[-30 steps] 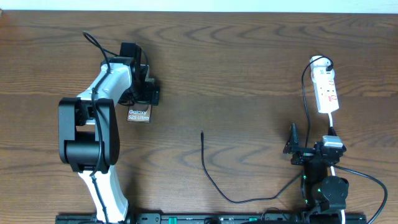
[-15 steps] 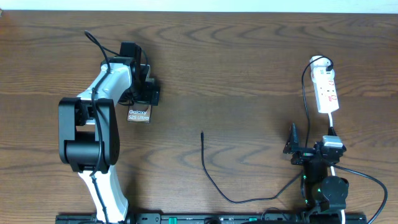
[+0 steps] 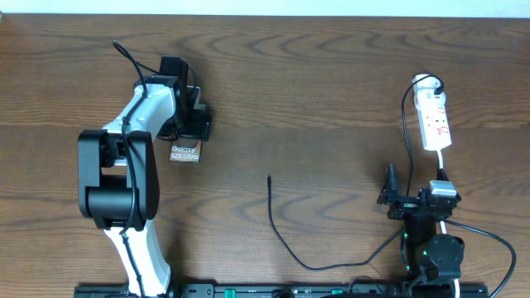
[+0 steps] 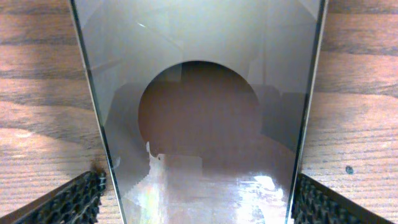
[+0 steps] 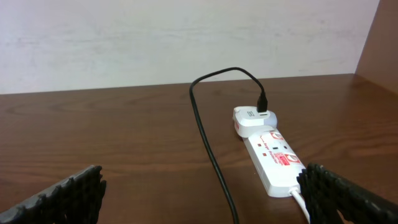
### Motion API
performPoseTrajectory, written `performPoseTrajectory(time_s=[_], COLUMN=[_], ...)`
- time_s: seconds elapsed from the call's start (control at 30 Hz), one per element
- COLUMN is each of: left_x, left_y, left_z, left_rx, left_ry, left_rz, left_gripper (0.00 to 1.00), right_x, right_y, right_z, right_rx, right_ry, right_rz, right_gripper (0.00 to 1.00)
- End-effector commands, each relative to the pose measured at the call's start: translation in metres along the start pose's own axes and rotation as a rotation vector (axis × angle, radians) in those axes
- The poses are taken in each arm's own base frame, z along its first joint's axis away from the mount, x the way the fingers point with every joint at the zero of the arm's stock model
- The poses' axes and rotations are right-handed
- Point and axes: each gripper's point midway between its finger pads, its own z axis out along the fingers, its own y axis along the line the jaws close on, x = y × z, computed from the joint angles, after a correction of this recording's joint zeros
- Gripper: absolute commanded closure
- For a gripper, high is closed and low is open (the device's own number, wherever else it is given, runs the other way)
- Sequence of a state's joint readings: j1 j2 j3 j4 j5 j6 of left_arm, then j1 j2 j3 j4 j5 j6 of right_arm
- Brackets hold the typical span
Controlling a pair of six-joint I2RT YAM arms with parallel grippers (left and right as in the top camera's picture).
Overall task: Plug charger to phone and switch on socket
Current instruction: 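Close the left gripper on the phone's long edges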
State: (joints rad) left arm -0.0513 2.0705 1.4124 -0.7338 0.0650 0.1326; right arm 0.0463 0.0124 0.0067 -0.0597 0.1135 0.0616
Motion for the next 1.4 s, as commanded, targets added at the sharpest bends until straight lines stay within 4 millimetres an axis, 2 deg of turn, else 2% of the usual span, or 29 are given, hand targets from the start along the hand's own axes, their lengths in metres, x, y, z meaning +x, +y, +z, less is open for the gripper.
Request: performPoseTrajectory(time_s=[0.0,0.53,1.23,1.37], left_x=[0.0125,0.0126,0.0125,0.0125], left_y=[-0.0002,-0.0002,-0.0003,-0.0003], left_z=[0.0149,0.0149,0.0149,0.0149], left_rx=[0.006,0.006,0.007,0.007], left_ry=[0.055,0.056,0.055,0.055], left_rz=[0.002,0.002,0.002,0.002], left_gripper=[0.11,0.17,0.19,0.22], right_x=[0.0001,0.0,0.0001,0.0001], right_y=[-0.0008,-0.0008,-0.0008,-0.0008], right_z=[-0.0003,-0.0003,-0.0003,-0.0003], right_rx=[0.008,0.008,0.008,0.008], right_ry=[-0.002,-0.002,-0.002,-0.002], right_rz=[0.012,0.012,0.012,0.012], right_gripper=[0.01,0.01,0.01,0.01])
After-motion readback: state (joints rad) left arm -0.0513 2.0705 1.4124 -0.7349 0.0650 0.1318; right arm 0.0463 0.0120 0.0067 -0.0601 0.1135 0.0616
